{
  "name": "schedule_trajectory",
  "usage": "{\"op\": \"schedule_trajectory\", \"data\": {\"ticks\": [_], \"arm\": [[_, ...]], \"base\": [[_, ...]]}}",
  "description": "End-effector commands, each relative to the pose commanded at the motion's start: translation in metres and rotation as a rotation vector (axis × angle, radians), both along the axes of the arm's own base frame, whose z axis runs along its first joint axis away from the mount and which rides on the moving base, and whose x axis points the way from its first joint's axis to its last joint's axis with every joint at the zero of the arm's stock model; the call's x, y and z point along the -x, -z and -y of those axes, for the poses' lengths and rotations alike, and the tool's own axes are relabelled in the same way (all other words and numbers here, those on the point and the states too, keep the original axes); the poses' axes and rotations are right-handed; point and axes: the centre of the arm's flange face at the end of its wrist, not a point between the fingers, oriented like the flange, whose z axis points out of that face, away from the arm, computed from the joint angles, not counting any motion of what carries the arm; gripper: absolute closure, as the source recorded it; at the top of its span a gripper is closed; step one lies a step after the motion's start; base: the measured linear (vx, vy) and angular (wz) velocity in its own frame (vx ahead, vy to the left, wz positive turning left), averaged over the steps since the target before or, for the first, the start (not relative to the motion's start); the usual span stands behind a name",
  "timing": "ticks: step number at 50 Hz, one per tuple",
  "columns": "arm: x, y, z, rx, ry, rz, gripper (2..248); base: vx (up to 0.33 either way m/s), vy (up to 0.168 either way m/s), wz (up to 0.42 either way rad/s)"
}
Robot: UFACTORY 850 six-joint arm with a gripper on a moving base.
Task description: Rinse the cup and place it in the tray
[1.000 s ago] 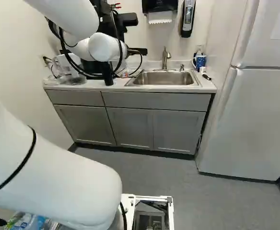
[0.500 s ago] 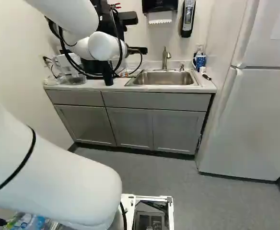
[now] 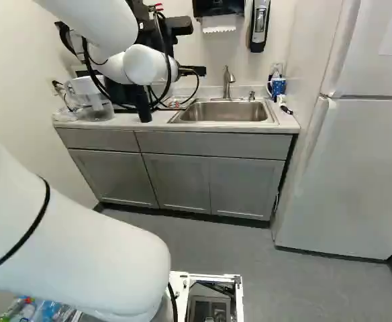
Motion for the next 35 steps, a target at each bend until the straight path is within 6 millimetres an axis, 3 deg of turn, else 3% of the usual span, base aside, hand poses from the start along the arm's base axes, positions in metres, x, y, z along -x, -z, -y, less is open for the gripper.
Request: {"op": "schedule_trajectory", "data": {"ticks": [12,35], "arm": [[0.0,0.0,0.0,0.0,0.0,0.0,3],[0.0,0.0,0.0,0.0,0.0,0.0,3]], "base": [[0.158,-0.145,0.03],[0.165,-0.117,0.178]]}}
